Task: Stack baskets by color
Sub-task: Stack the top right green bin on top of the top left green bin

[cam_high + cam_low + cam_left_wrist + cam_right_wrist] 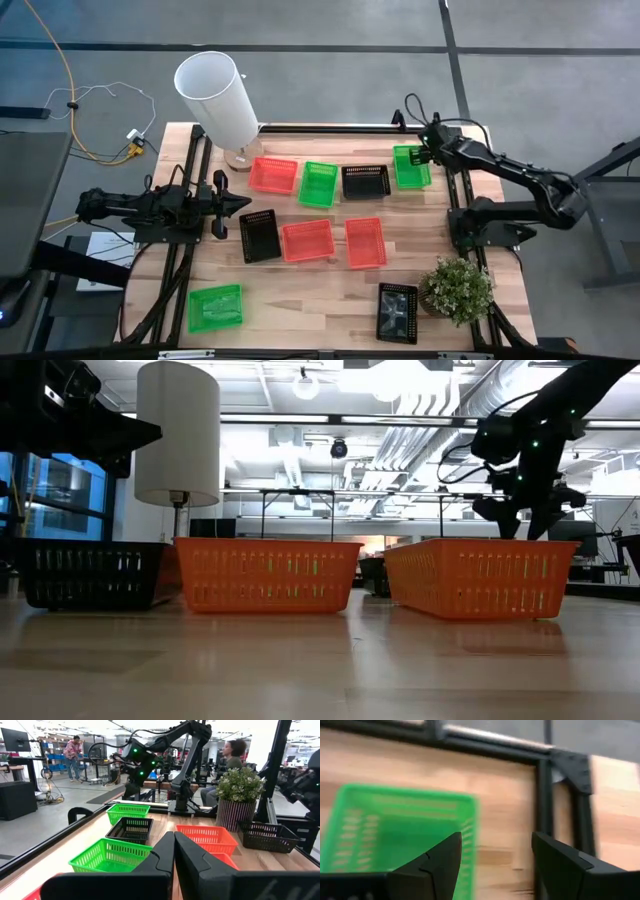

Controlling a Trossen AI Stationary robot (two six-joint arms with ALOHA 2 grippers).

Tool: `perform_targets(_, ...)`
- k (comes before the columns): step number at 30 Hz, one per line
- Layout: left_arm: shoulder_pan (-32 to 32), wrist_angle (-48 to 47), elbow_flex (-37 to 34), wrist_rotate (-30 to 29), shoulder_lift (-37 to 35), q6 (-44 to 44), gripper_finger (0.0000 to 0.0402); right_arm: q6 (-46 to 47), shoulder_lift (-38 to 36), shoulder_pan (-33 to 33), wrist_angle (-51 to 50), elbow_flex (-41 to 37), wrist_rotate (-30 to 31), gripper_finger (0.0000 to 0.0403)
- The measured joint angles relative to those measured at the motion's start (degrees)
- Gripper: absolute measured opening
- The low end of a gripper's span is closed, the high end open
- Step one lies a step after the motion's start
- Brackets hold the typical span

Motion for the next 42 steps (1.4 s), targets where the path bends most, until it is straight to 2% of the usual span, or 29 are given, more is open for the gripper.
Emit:
perform_targets(3,-0.02,0.01,-0.01,-0.02,0.0,0.0,0.0,0.1,0.03,0.15,3.77,-1.57,-7.2,0.0229)
perform_targets(5,-0.02,0.01,0.01,-0.02,0.02,-0.01,0.0,0.9,0.03,0.15,5.43,-2.7,-9.14,0.0228)
perform_targets(11,0.0,0.01,-0.01,-0.02,0.0,0.0,0.0,5.45,0.0,0.15,4.4,-5.03,-0.43,0.0228)
perform_targets(16,-0.02,0.01,0.0,-0.02,0.0,-0.01,0.0,6.33,0.01,0.17,8.43,-8.46,-4.31,0.0228)
perform_targets(24,-0.02,0.0,0.0,0.0,0.0,-0.01,0.0,8.84,0.01,0.17,12.64,-11.65,-3.67,0.0221)
perform_targets(29,-0.01,0.01,0.01,-0.01,0.01,0.0,0.0,8.75,0.01,0.17,12.54,-11.65,-3.53,0.0168)
perform_targets(36,-0.01,0.01,0.01,-0.01,0.0,-0.01,0.0,6.83,0.01,0.17,11.22,-11.65,-1.92,0.0017)
perform_targets(42,0.0,0.01,0.01,-0.02,0.0,-0.02,0.0,4.75,-0.75,0.17,9.88,-9.48,-0.97,0.0009)
